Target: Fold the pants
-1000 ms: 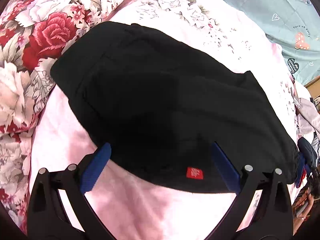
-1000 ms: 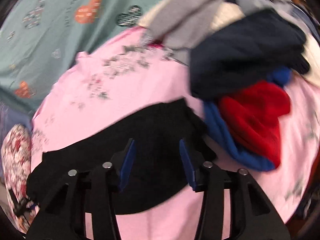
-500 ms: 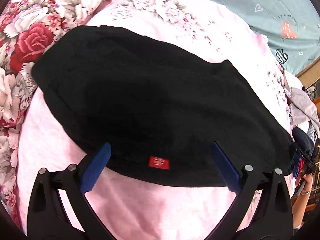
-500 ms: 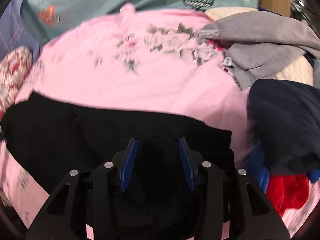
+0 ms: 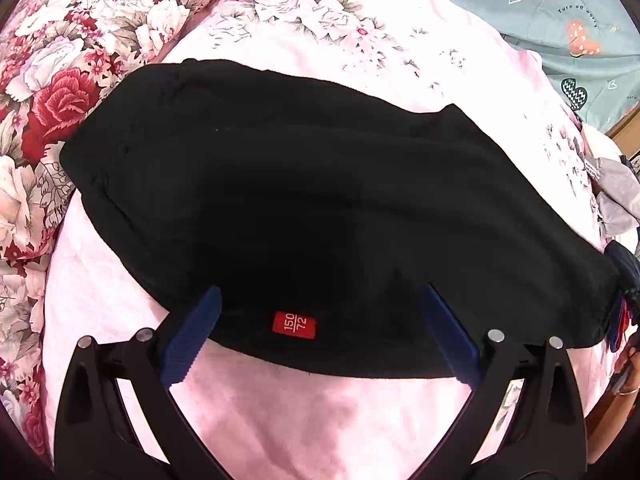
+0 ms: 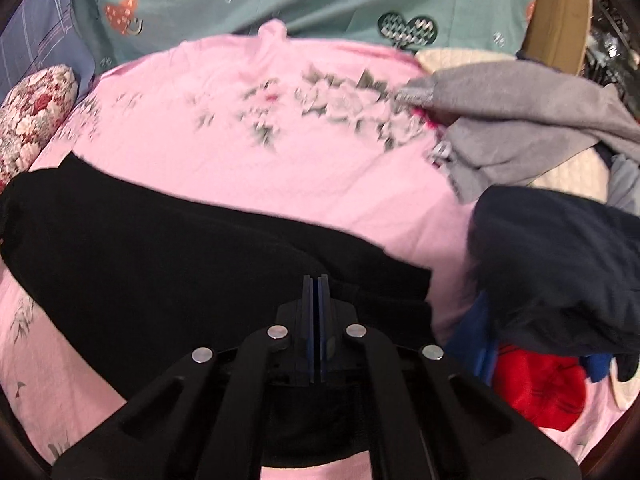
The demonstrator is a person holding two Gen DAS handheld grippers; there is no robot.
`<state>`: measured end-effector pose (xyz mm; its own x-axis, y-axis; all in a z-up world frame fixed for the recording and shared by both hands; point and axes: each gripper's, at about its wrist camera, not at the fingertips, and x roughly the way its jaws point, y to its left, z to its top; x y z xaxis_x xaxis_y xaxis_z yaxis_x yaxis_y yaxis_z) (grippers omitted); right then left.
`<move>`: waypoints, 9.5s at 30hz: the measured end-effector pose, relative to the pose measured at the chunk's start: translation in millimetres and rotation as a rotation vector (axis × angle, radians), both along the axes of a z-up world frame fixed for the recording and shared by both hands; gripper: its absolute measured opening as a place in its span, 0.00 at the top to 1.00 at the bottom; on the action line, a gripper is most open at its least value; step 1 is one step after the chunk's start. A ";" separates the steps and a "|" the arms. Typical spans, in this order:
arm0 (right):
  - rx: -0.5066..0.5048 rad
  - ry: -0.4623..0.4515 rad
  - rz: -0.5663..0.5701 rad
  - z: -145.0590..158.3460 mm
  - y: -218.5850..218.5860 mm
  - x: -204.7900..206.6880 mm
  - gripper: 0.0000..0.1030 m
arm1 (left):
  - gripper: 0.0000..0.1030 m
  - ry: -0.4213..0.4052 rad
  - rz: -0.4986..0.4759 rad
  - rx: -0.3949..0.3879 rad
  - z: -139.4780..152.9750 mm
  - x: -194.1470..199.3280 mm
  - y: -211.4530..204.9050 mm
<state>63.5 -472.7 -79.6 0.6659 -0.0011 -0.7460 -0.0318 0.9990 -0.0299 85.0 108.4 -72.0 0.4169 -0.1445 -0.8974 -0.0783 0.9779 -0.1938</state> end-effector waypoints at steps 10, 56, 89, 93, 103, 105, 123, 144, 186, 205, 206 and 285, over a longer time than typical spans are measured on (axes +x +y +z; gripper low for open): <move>-0.052 0.089 -0.150 -35.9 -10.3 56.3 0.98 | 0.03 -0.018 0.041 0.032 5.3 -0.1 2.0; 0.211 -0.088 0.096 21.9 143.4 -32.7 0.40 | 0.29 0.124 0.068 -0.338 -2.5 -27.5 35.1; 0.213 -0.099 0.101 11.0 135.0 -35.5 0.39 | 0.86 0.167 0.243 -0.440 -17.8 -4.8 39.7; 0.211 -0.091 0.110 13.6 139.2 -34.0 0.39 | 0.86 0.091 0.171 -0.416 13.3 -20.0 37.4; 0.184 0.108 0.053 -22.3 144.8 -11.0 0.28 | 0.68 0.198 0.184 -0.400 -29.7 -26.8 45.0; 0.153 0.207 0.011 -40.3 141.7 -3.3 0.27 | 0.41 0.177 0.173 -0.350 -19.1 -29.0 48.6; 0.312 0.023 0.422 21.4 309.1 140.9 0.26 | 0.22 -0.047 0.281 -0.005 -12.3 56.0 83.6; 0.421 0.093 0.322 -4.3 305.7 185.9 0.53 | 0.21 -0.129 0.358 0.196 5.7 61.2 76.7; 0.398 -0.036 -0.342 -3.8 -8.6 -6.3 0.24 | 0.06 -0.188 0.211 0.308 16.2 52.7 -4.0; 0.580 0.015 -0.555 -41.2 -43.9 -27.8 0.21 | 0.02 -0.055 -0.140 0.276 -39.2 27.1 -70.7; 0.560 0.008 -0.566 -41.8 -43.3 -22.1 0.22 | 0.02 -0.046 -0.118 0.248 -38.1 28.2 -66.6; 0.303 0.098 0.128 6.9 125.0 -32.2 0.50 | 0.02 -0.101 -0.182 0.054 -2.2 19.4 -160.2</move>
